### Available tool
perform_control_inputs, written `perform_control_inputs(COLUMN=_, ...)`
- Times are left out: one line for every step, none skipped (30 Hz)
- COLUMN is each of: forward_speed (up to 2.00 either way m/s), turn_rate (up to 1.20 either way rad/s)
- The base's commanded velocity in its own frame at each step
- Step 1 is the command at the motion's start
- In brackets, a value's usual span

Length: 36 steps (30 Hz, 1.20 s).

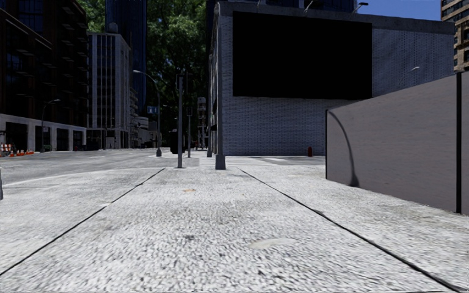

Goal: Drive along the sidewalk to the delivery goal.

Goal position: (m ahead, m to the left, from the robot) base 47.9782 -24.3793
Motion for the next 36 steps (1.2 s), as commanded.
perform_control_inputs(forward_speed=2.0, turn_rate=0.0)
perform_control_inputs(forward_speed=2.0, turn_rate=0.0)
perform_control_inputs(forward_speed=2.0, turn_rate=0.0)
perform_control_inputs(forward_speed=2.0, turn_rate=0.0)
perform_control_inputs(forward_speed=2.0, turn_rate=0.0)
perform_control_inputs(forward_speed=2.0, turn_rate=0.0)
perform_control_inputs(forward_speed=2.0, turn_rate=0.0)
perform_control_inputs(forward_speed=2.0, turn_rate=0.0)
perform_control_inputs(forward_speed=2.0, turn_rate=0.0)
perform_control_inputs(forward_speed=2.0, turn_rate=0.0)
perform_control_inputs(forward_speed=2.0, turn_rate=0.0)
perform_control_inputs(forward_speed=2.0, turn_rate=0.0)
perform_control_inputs(forward_speed=2.0, turn_rate=0.0)
perform_control_inputs(forward_speed=2.0, turn_rate=0.0)
perform_control_inputs(forward_speed=2.0, turn_rate=0.0)
perform_control_inputs(forward_speed=2.0, turn_rate=0.0)
perform_control_inputs(forward_speed=2.0, turn_rate=0.0)
perform_control_inputs(forward_speed=2.0, turn_rate=0.0)
perform_control_inputs(forward_speed=2.0, turn_rate=0.0)
perform_control_inputs(forward_speed=2.0, turn_rate=0.0)
perform_control_inputs(forward_speed=2.0, turn_rate=0.0)
perform_control_inputs(forward_speed=2.0, turn_rate=0.0)
perform_control_inputs(forward_speed=2.0, turn_rate=0.0)
perform_control_inputs(forward_speed=2.0, turn_rate=0.0)
perform_control_inputs(forward_speed=2.0, turn_rate=0.0)
perform_control_inputs(forward_speed=2.0, turn_rate=0.0)
perform_control_inputs(forward_speed=2.0, turn_rate=0.0)
perform_control_inputs(forward_speed=2.0, turn_rate=0.0)
perform_control_inputs(forward_speed=2.0, turn_rate=0.0)
perform_control_inputs(forward_speed=2.0, turn_rate=0.0)
perform_control_inputs(forward_speed=2.0, turn_rate=0.0)
perform_control_inputs(forward_speed=2.0, turn_rate=0.0)
perform_control_inputs(forward_speed=2.0, turn_rate=0.0)
perform_control_inputs(forward_speed=2.0, turn_rate=0.0)
perform_control_inputs(forward_speed=2.0, turn_rate=0.0)
perform_control_inputs(forward_speed=2.0, turn_rate=0.0)
